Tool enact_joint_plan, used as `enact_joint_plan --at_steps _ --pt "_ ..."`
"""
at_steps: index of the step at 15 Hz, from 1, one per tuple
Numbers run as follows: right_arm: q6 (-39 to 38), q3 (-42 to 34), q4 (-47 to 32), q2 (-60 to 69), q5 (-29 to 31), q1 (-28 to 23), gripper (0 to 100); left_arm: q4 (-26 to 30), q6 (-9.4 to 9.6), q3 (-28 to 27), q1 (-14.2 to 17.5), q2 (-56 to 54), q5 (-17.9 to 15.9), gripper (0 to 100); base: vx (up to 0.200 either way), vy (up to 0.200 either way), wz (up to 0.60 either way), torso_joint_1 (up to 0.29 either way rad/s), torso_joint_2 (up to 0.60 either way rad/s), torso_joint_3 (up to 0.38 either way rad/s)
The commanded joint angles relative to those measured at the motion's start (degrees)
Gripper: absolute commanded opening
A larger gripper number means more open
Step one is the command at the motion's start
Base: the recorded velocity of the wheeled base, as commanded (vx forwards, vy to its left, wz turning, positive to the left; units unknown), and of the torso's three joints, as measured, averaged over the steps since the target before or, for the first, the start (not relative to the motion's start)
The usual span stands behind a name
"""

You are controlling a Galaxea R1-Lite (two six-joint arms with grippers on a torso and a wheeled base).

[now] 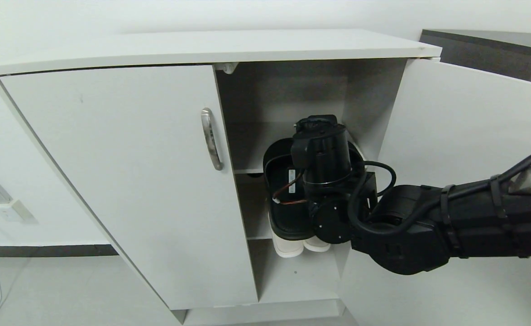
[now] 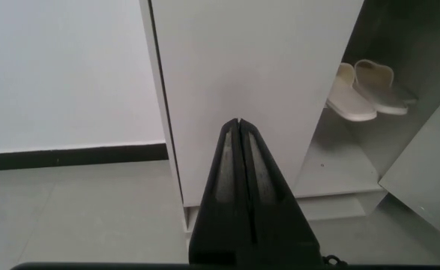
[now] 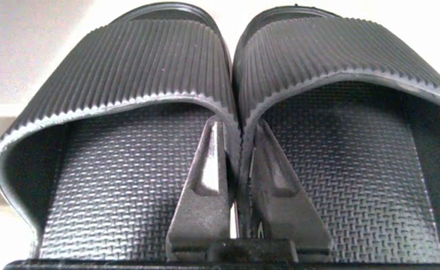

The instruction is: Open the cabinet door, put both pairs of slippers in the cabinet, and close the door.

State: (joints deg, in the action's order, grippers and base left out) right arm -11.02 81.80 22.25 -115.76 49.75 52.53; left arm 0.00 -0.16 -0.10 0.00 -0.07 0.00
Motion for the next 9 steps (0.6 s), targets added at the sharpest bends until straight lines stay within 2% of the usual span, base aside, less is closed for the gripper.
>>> enact_joint_plan --at_steps 1,5,9 --pt "0.65 1.61 -0.01 -1.66 -0.27 -0.76 0 0.0 -0.02 0.01 0.0 0.07 0.09 0 0.0 0.0 0.0 0.0 0.0 0.0" --pt "1.53 14.0 -6.6 -7.46 -1.94 -4.98 0 0.0 -0.02 0.1 0.0 0.07 0.09 0 0.0 0.0 0.0 0.0 0.0 0.0" --pt "1.35 32.37 -16.53 -14.76 -4.4 -8.41 0 0.0 -0.11 0.01 0.0 0.07 0.18 0 0.0 0.0 0.0 0.0 0.0 0.0"
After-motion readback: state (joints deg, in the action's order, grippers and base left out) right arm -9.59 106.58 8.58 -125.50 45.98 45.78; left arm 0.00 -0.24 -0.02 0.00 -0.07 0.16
